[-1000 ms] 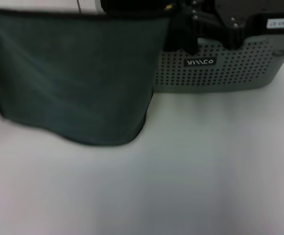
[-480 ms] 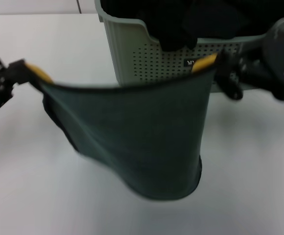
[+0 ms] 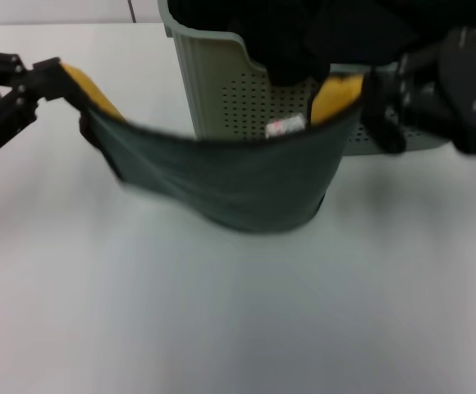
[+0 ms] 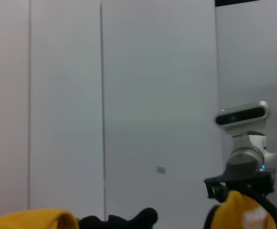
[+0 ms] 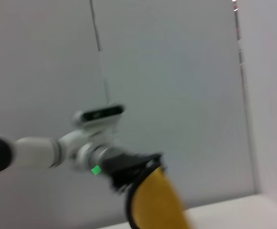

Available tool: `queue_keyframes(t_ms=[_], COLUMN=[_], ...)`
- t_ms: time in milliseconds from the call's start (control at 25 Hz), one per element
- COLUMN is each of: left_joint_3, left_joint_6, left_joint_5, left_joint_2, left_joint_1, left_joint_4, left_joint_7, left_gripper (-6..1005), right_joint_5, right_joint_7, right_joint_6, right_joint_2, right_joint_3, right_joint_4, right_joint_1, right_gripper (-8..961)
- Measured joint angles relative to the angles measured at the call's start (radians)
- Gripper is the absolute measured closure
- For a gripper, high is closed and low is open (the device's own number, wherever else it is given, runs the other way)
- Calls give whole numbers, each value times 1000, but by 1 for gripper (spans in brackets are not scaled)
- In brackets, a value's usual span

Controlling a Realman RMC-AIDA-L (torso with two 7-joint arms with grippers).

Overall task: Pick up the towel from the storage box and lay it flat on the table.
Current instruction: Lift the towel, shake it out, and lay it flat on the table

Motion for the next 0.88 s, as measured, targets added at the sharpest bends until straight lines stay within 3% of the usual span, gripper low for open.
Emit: queue_keyframes(t_ms=[120,240,400,520,600,680,760,880], left_joint_3=[33,140,310,366,361,322,199,-9], left_joint_6=[46,53,56,55,51,47,44,20], left_joint_5=[9,-6,-141,-201,-147,-47,127,393], left_joint_2=[16,43,104,140,130,98,41,-13], left_joint_1=[23,82,174,213,213,197,141,60], left_joint_4=[30,92,200,288,298,262,164,64], left_joint_7=[-25,-44,-63,-136,-174,-173,-139,-105], left_gripper=[982,982,981,981,981,981,981,980], right_joint_5=[11,67,186,202,155,78,25,7], right_joint_7=[7,18,51,81,79,48,-1,-63], right_joint_6=[45,113,148,146,130,96,64,30], right_joint_2=[1,0,-11,-16,-15,-12,-10,-8], right_joint_3=[-66,-118,-117,-109,-142,-213,-260,-251], right_joint_4=[-38,-112,-253,-312,-279,-163,-1,198], right_joint_1=[-57,-140,-260,-317,-322,-290,-235,-158], right_gripper=[915,914,913,912,912,911,911,910])
